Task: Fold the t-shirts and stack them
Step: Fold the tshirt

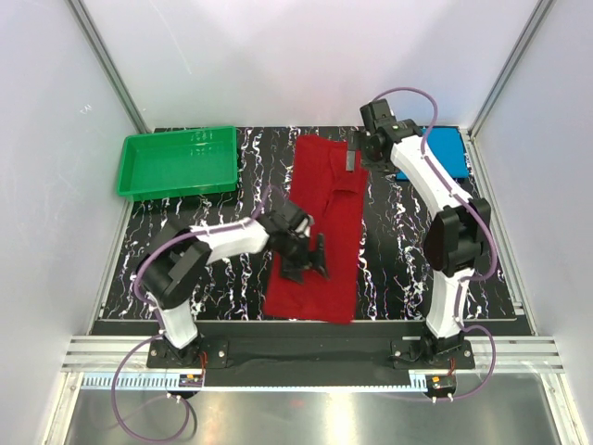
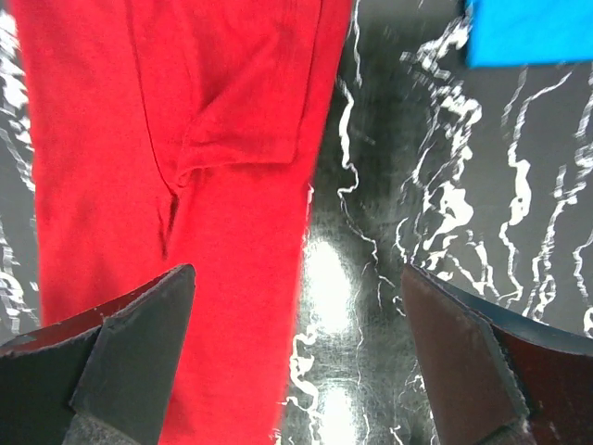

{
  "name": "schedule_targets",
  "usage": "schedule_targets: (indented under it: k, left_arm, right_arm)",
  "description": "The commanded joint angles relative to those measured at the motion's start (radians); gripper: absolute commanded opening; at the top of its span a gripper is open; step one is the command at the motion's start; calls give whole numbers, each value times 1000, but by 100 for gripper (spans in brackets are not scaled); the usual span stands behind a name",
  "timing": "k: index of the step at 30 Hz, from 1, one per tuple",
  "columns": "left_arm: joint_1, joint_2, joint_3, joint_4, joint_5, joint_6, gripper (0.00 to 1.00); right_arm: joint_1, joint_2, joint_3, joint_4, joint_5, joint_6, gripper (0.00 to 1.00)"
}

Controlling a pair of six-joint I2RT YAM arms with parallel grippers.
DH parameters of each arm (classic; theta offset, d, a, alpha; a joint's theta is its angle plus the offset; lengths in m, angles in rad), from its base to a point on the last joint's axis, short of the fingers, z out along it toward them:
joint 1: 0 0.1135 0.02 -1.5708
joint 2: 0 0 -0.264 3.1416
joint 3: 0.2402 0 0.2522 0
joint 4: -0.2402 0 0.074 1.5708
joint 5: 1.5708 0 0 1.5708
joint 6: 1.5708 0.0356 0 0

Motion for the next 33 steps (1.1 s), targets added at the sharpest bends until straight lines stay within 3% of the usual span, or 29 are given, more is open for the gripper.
schedule_targets:
  k: [1, 5, 10, 13, 18, 21, 33]
  left_arm:
    - [-92, -1, -31, 284, 169, -272, 88]
    - [-108, -51, -5, 359, 165, -334, 89]
    - [-75, -157, 6, 261, 117, -238, 88]
    - [4, -275, -38, 229, 65, -194, 88]
    - [150, -398, -88, 146, 69, -112, 87]
    - [221, -400, -92, 100, 97, -53, 87]
    - [314, -413, -189, 146, 171, -56, 86]
  right_arm:
    - [4, 31, 21, 57, -39, -14, 100]
    - [7, 131, 113, 51, -84, -22, 100]
    - [23, 296, 284, 42, -105, -60, 100]
    - [35, 378, 370, 51, -104, -79, 100]
    - [59, 465, 444, 97, -87, -68, 88]
    - [78, 513, 461, 152, -76, -82, 80]
    - [110, 821, 768, 140, -26, -140, 80]
